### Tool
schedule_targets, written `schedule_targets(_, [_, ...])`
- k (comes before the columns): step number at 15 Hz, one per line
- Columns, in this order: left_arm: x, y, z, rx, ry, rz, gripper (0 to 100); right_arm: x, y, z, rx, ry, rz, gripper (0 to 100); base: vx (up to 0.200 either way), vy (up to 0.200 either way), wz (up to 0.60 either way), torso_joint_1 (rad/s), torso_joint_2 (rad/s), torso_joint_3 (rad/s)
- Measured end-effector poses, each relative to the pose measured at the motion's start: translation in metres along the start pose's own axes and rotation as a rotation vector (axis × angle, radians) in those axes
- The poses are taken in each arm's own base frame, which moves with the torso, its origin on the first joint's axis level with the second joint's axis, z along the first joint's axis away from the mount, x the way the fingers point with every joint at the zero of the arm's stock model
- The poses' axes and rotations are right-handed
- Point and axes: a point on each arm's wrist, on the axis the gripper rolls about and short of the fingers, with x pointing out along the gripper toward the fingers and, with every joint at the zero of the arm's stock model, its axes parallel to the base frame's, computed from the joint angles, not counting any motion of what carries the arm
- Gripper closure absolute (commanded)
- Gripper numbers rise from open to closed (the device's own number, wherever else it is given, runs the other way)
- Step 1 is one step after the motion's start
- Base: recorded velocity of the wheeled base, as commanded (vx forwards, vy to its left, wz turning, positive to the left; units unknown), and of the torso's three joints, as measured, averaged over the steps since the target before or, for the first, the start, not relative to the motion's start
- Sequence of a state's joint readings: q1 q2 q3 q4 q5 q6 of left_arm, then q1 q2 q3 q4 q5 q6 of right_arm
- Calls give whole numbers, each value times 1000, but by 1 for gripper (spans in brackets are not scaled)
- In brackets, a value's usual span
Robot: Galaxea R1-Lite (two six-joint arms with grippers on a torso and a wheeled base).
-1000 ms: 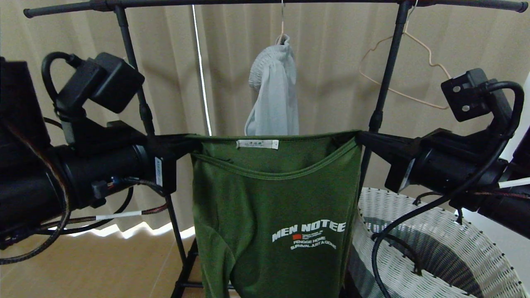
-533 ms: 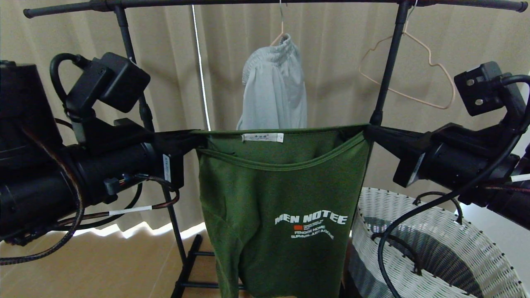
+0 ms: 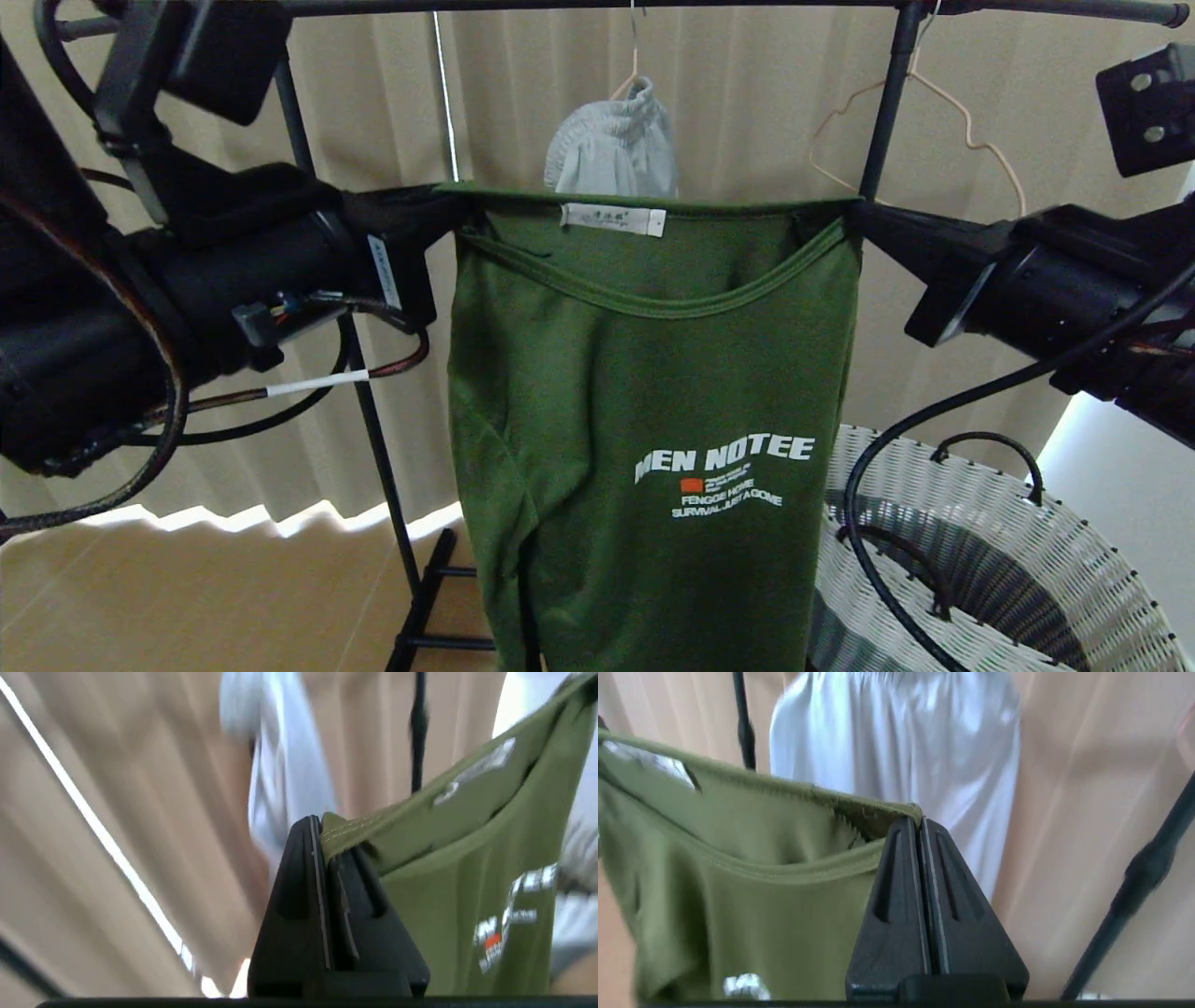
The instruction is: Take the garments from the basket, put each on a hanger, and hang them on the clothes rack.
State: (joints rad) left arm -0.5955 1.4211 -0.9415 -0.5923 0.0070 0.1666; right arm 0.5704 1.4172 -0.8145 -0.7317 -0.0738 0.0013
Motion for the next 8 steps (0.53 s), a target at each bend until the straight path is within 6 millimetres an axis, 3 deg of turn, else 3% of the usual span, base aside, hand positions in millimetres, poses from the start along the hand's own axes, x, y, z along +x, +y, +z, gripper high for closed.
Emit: schedule_targets(8, [8, 1, 14, -3, -77, 9, 100, 5, 0, 15, 6, -56, 1, 100, 0, 0, 0, 0, 0, 0])
